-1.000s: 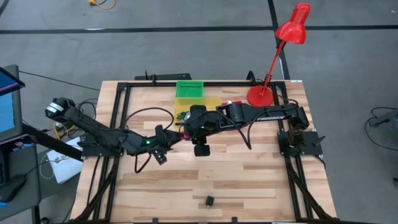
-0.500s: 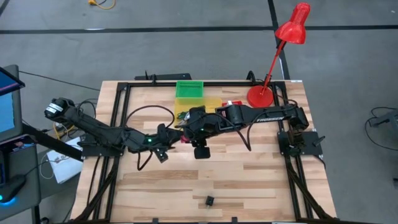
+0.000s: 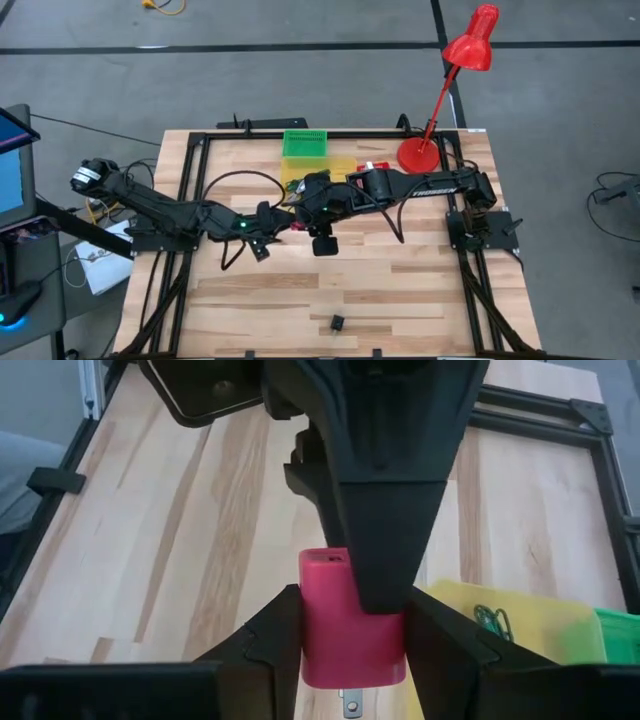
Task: Pick and place items into bin
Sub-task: Put the pink charger adapter into the green bin
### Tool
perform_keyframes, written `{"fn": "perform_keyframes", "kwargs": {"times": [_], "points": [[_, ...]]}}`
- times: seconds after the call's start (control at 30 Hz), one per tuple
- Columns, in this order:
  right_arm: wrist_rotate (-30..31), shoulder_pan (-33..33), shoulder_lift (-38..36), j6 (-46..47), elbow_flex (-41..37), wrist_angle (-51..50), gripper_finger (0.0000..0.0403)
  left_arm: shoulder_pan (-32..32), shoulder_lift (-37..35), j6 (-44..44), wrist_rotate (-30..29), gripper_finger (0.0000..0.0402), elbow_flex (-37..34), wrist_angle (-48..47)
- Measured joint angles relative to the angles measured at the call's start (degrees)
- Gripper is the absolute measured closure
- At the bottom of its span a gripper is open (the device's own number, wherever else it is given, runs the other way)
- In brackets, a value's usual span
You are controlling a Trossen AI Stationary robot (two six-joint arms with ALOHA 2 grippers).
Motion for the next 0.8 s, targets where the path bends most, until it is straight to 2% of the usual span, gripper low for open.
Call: {"fn": "perform_keyframes", "kwargs": {"times": [0.33,0.63,0.8], "points": [[-0.07,0.0,0.0,-0.47,0.0,0.04,0.0271,0.1,0.0,0.32,2.13,0.02,0.02,-0.52],[0.04,0.0,0.02,-0.98,0.0,-0.41,0.0271,0.08,-0.02,0.48,2.31,0.0259,0.02,-1.08],[0.04,0.0,0.02,-0.95,0.0,-0.42,0.0261,0.08,-0.02,0.48,2.31,0.026,0.02,-1.08]]}}
